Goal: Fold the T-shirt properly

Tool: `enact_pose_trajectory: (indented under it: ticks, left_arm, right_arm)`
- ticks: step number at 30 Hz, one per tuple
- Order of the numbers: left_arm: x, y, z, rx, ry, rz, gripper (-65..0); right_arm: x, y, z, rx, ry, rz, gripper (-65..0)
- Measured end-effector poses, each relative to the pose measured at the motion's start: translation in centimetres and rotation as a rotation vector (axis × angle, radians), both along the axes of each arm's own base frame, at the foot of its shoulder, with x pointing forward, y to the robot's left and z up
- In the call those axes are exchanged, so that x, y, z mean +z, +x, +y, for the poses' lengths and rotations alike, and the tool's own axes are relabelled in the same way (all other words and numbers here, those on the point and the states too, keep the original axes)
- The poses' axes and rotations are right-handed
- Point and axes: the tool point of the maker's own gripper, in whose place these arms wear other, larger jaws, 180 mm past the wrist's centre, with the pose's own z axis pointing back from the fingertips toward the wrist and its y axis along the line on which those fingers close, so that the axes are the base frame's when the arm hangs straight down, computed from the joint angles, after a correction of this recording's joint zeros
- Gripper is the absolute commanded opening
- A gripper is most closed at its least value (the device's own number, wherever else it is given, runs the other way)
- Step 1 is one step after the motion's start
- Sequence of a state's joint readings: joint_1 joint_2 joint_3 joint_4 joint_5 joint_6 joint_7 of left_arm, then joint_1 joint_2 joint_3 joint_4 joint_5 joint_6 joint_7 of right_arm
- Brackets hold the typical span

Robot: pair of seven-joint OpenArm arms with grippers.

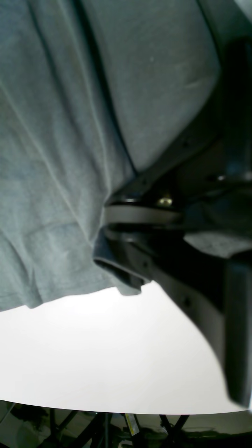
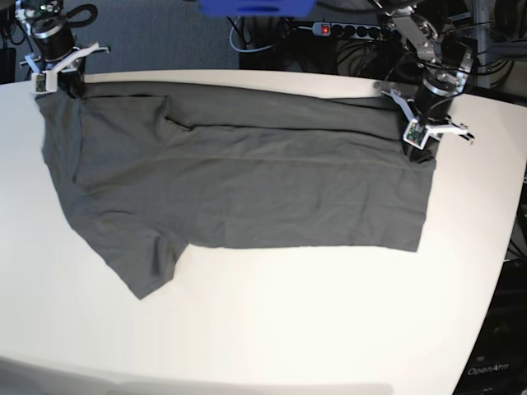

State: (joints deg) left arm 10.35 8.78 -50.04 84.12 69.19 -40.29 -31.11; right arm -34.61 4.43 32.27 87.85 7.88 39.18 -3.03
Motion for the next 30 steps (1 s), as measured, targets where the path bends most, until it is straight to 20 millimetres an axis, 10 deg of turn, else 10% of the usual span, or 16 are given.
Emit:
enact_pose_trajectory:
  ticks: [30]
  left_arm:
    - [1.8,-2.1,1.2,-0.016,0.094,0.008,-61.6]
  right_arm:
    - [0.0,-0.2,0.0,-0.001,0.001,0.002,-61.4]
